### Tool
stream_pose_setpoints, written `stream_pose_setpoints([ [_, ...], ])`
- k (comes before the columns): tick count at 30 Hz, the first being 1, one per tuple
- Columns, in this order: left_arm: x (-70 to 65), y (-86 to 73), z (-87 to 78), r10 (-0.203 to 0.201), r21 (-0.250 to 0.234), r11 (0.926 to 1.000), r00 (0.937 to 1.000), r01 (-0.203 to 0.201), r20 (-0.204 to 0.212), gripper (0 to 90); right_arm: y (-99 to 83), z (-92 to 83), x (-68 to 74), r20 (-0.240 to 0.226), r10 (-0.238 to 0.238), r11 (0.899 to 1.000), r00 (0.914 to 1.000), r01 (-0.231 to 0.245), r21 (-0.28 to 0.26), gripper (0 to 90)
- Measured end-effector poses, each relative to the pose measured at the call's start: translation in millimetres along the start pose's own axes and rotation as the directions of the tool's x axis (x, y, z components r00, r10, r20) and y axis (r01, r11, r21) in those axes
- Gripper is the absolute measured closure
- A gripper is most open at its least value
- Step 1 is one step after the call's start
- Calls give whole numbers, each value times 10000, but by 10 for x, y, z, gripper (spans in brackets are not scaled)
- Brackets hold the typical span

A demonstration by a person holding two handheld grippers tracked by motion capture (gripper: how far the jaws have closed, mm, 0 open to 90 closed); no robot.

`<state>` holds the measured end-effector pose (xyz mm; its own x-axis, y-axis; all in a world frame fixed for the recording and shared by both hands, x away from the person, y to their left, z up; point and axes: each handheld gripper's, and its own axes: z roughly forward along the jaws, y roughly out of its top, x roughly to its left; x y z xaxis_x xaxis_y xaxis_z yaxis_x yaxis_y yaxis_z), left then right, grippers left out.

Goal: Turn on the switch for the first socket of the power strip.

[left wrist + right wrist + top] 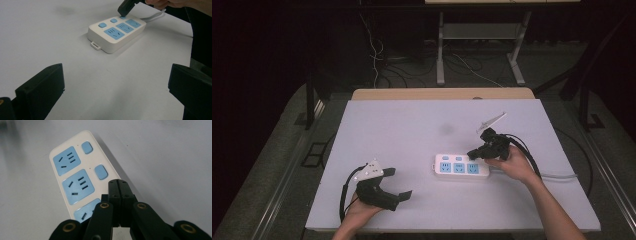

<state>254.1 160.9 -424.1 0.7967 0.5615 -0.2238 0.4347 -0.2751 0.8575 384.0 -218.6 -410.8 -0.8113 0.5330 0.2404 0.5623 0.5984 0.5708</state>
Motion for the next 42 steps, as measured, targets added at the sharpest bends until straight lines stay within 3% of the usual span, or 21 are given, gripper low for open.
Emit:
stream_pose_setpoints([
  [9, -4, 1, 0, 20, 9, 10000, 10000, -20, 15, 0, -47, 12, -21, -228, 124, 9995, 9997, -131, -302, 899],
  [13, 2, 1, -4, -96, -76, 9999, 9999, 97, 75, 0, -86, 50, -55, -1079, 320, 9989, 9936, -355, -315, 900],
  [20, 6, 1, -6, -110, -98, 9999, 9999, 110, 64, 0, -91, 26, -23, -751, 150, 9996, 9971, -168, -236, 900],
  [26, 10, 0, 9, -138, -40, 9999, 9999, 139, 72, 0, -127, 17, -26, -782, 286, 9977, 9965, -333, -592, 900],
  [29, 14, -4, 8, -149, -39, 9999, 9999, 149, 56, 0, -114, -5, -38, -469, 257, 9973, 9986, -288, -677, 900],
  [42, 10, -2, 8, -132, -40, 9999, 9999, 132, 47, 0, -149, 1, -74, -446, 144, 9966, 9989, -180, -807, 900],
])
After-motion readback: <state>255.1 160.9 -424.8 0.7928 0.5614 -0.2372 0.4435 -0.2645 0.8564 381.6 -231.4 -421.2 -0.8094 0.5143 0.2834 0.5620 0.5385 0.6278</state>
